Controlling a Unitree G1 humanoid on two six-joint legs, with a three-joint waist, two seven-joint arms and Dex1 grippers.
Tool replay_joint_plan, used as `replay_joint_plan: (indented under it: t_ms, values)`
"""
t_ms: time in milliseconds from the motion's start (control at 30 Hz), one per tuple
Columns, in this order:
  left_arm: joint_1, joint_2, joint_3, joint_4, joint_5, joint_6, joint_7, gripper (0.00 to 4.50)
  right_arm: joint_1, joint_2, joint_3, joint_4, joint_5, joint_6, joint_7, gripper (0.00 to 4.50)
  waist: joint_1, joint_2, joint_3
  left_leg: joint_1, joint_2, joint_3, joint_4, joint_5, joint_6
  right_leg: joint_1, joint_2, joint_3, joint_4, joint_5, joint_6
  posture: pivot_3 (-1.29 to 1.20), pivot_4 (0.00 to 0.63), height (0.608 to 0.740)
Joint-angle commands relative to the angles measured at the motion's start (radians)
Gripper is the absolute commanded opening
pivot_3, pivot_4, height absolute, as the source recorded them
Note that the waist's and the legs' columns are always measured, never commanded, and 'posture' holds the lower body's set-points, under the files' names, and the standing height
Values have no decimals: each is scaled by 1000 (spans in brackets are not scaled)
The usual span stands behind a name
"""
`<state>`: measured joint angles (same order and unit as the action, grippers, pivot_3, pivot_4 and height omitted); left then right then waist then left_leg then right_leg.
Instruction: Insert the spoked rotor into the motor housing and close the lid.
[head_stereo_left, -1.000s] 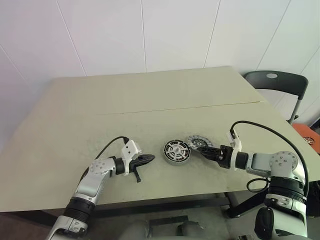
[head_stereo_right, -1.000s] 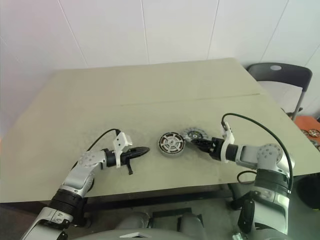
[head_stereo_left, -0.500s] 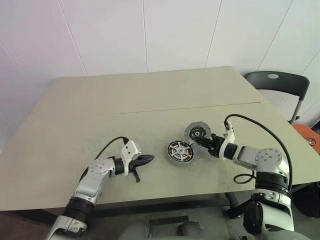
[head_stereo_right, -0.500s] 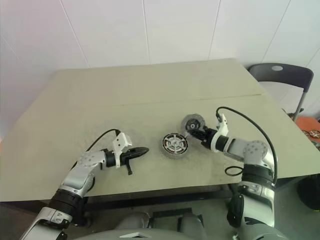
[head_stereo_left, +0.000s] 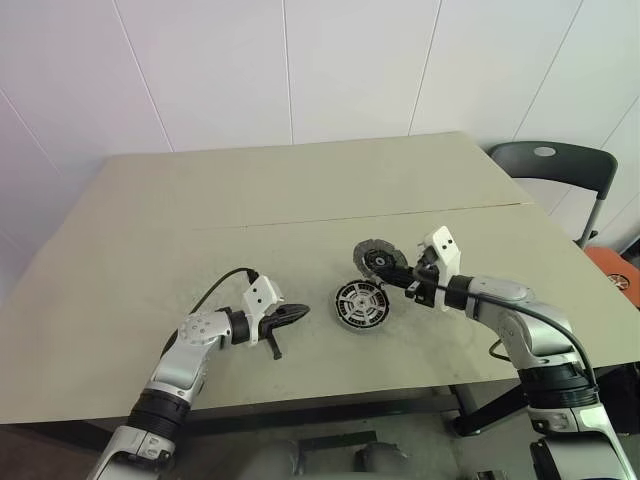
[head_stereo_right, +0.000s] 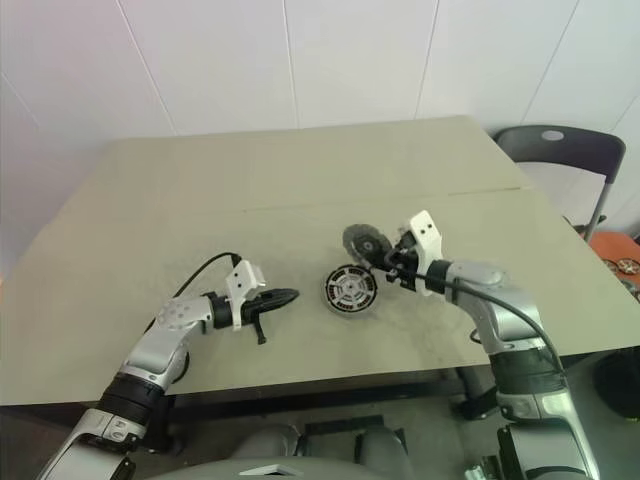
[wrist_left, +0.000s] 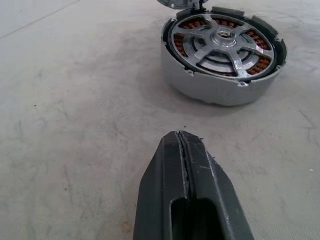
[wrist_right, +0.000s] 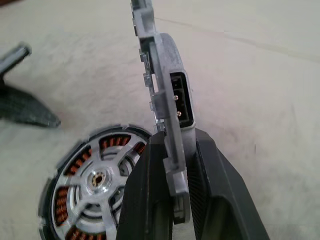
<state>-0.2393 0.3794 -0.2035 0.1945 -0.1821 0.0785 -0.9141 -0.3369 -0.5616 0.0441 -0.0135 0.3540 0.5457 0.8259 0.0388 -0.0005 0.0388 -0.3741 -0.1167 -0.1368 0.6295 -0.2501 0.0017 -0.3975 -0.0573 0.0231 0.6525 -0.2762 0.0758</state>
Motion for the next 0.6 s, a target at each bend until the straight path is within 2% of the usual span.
replay_joint_plan:
  t_ms: [33, 100, 267, 433, 500, 533, 600]
  values:
    - [-19, 5, 4, -9, 10, -15, -2, 0, 12, -32, 38, -4, -93, -222, 51, 109, 1, 0, 0, 0, 0, 0, 0, 0, 0, 0, 0, 0, 0, 0, 0, 0, 0, 740]
    - [-21, 8, 6, -8, 10, -13, -3, 0, 29, -46, 68, 24, -179, -380, 45, 109, 1, 0, 0, 0, 0, 0, 0, 0, 0, 0, 0, 0, 0, 0, 0, 0, 0, 740]
    - [-24, 10, 7, -3, 12, -14, -3, 0, 47, -63, 110, 97, -284, -588, 55, 109, 0, 0, 0, 0, 0, 0, 0, 0, 0, 0, 0, 0, 0, 0, 0, 0, 0, 740]
    - [-30, 10, 7, 2, 15, -17, -4, 0, 38, -64, 112, 137, -304, -652, 77, 109, 1, 0, 0, 1, 0, 0, 0, 0, 0, 1, 1, 0, 0, 0, 0, 0, 0, 740]
    - [-34, 8, 7, 8, 17, -19, -5, 0, 31, -71, 107, 136, -254, -608, 142, 109, 1, 0, 0, 1, 0, 0, 0, 0, 0, 1, 1, 0, 0, 0, 0, 0, 0, 740]
    - [-36, 7, 6, 11, 19, -20, -5, 0, 29, -75, 104, 136, -243, -597, 161, 669, 1, 0, 0, 1, 0, 0, 0, 0, 0, 1, 1, 0, 0, 0, 0, 0, 0, 740]
    - [-40, 5, 4, 18, 23, -22, -5, 0, 28, -76, 94, 132, -214, -569, 188, 1066, 2, 0, 0, 1, 0, 0, 0, 0, 0, 1, 1, 0, 0, 0, 0, 0, 0, 740]
